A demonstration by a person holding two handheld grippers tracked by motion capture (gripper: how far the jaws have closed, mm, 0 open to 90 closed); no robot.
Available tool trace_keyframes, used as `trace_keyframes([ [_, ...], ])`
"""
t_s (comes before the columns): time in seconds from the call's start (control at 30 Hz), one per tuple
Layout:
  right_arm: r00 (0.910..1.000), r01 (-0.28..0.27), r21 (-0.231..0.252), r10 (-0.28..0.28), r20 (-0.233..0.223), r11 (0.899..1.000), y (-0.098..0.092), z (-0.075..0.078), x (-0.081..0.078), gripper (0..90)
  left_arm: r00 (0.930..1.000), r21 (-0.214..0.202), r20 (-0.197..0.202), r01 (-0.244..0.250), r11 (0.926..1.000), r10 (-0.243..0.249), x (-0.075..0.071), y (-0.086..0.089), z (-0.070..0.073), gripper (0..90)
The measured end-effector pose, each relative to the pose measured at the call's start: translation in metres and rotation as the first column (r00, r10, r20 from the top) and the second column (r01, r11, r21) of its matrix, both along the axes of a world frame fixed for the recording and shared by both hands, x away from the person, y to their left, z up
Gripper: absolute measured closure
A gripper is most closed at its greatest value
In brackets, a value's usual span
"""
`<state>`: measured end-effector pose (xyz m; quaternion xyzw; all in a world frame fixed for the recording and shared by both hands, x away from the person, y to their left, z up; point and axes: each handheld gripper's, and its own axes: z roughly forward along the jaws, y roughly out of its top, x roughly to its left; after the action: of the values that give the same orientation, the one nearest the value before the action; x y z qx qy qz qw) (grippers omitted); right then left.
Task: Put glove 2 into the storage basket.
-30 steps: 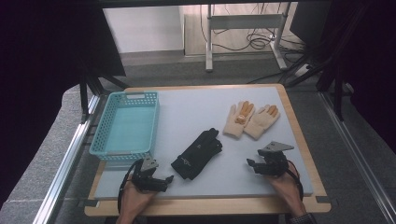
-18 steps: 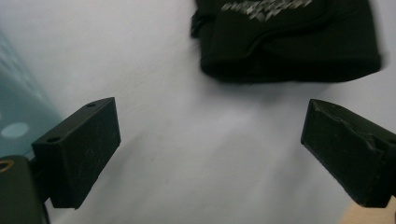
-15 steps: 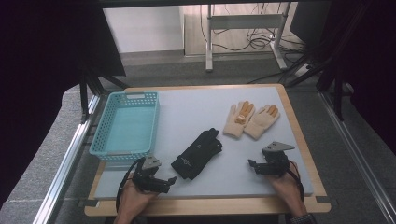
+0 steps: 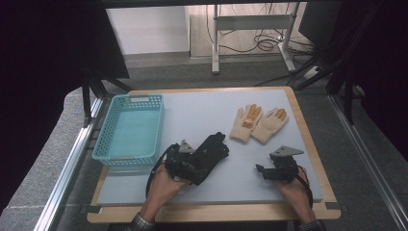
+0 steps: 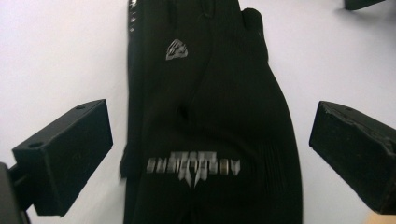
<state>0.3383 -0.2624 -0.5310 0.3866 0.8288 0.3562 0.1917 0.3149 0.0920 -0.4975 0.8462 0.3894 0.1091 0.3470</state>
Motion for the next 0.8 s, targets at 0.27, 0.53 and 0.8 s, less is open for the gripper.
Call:
trace_keyframes([
  [0.27, 1.0, 0.0, 0.0, 0.0, 0.0, 1.0, 0.0, 0.0, 0.0, 24.7, 0.9996, 0.097, -0.027, -0.004, 0.9953, 0.007, 0.029, -0.028, -0.022, 0.0],
  [0.53, 1.0, 0.0, 0.001, 0.0, -0.001, 1.0, 0.0, 0.0, 0.0, 24.7, 0.997, 0.116, -0.077, 0.003, 0.9932, 0.006, 0.038, -0.032, -0.035, 0.0],
  [0.8, 1.0, 0.0, 0.0, 0.0, 0.0, 1.0, 0.0, 0.0, 0.0, 24.7, 0.9954, 0.126, -0.089, -0.024, 0.9917, 0.036, 0.039, -0.026, -0.028, 23.8],
])
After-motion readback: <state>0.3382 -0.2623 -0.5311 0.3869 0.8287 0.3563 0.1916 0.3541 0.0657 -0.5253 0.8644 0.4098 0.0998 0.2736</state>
